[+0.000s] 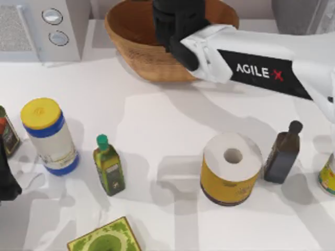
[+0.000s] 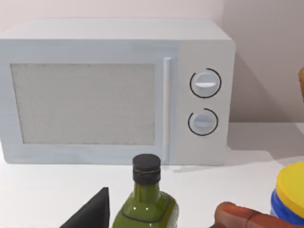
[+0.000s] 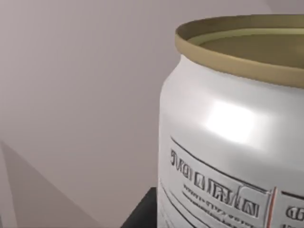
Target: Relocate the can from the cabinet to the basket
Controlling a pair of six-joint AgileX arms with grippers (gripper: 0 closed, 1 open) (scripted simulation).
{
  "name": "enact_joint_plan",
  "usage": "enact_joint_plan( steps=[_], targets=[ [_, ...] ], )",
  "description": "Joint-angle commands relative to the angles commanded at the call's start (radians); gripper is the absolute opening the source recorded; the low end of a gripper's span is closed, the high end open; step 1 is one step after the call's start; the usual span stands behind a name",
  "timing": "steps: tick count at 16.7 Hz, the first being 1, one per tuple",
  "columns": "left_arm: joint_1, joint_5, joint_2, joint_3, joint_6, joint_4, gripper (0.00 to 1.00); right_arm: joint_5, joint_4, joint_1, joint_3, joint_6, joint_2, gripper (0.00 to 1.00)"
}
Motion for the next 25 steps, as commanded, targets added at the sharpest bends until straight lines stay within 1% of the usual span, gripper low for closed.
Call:
enact_joint_plan(
  steps=[10, 11, 25],
  targets=[
    [0.000, 0.000, 0.000, 0.000, 0.000, 0.000, 1.00, 0.000, 0.000, 0.000, 0.000, 0.000, 0.000, 0.98],
    [0.000, 0.000, 0.000, 0.000, 0.000, 0.000, 1.00, 0.000, 0.000, 0.000, 0.000, 0.000, 0.000, 1.00],
    [0.000, 0.000, 0.000, 0.000, 0.000, 0.000, 1.00, 0.000, 0.000, 0.000, 0.000, 0.000, 0.000, 1.00]
  ],
)
